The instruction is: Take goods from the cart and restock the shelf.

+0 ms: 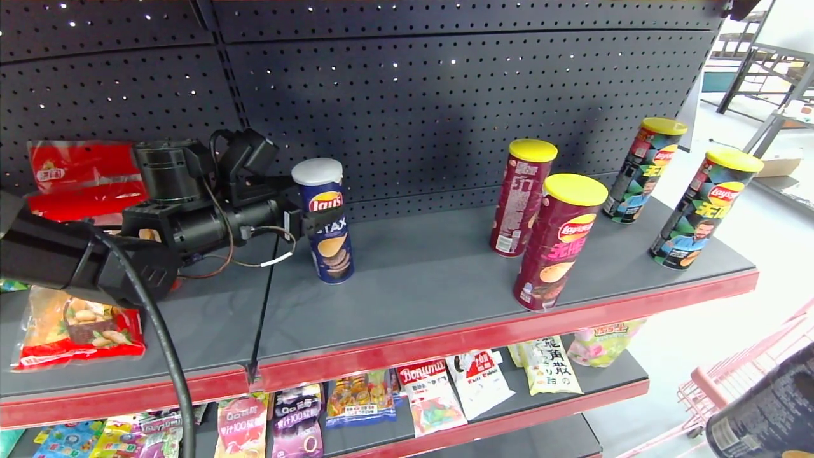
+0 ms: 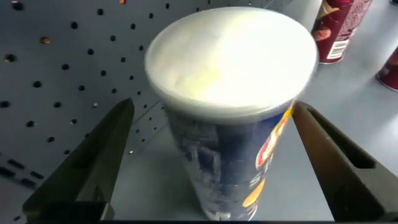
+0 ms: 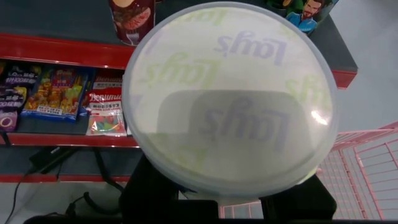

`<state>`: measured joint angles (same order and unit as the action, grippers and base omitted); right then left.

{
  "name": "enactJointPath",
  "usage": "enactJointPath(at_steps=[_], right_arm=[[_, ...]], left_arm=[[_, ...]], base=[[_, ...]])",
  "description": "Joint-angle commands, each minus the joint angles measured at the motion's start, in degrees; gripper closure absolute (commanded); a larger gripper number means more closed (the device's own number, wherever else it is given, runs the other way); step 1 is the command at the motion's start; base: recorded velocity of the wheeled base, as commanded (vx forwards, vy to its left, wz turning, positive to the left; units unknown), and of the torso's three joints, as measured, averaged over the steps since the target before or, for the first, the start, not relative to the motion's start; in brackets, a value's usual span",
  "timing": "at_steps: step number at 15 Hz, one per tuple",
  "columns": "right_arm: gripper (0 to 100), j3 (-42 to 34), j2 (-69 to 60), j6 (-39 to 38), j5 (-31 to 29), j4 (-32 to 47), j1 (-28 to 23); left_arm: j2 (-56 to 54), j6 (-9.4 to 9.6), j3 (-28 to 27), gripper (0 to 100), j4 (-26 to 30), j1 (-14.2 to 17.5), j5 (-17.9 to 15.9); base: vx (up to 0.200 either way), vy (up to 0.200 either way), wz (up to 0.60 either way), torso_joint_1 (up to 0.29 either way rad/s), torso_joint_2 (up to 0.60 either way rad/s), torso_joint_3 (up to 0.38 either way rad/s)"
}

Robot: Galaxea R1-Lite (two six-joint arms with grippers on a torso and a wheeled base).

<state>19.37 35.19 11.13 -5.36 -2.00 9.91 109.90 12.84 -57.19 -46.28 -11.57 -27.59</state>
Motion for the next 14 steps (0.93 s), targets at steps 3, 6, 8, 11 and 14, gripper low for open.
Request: enactJointPath(at_steps=[3,6,8,11,14], right_arm=[[100,0.4,-0.1,0.0,-0.1,0.0,0.0],[100,0.6,-0.1,0.0,-0.1,0.0,-0.1],[100,0.7,0.0,0.0,-0.1,0.0,0.0],[100,0.7,0.0,0.0,-0.1,0.0,-0.1],[100,0.7,0.1,0.0,0.0,0.0,0.0]], left_arm=[[0.4,0.0,0.0,100,-0.1,-0.6,0.3],[0.4,0.0,0.2,100,-0.1,-0.6,0.2],[-0.1,-0.09,1.6,100,-0.2,-0.6,-0.2],[-3.3,-0.53,5.4,100,-0.2,-0.6,-1.0],[-14.8,-4.49,16.4,100,-0.2,-0.6,-6.7]], base=[[0.0,0.0,0.0,0.0,0.0,0.0],[0.0,0.0,0.0,0.0,0.0,0.0],[0.0,0.0,0.0,0.0,0.0,0.0],[0.0,0.0,0.0,0.0,0.0,0.0],[0.0,0.0,0.0,0.0,0.0,0.0]])
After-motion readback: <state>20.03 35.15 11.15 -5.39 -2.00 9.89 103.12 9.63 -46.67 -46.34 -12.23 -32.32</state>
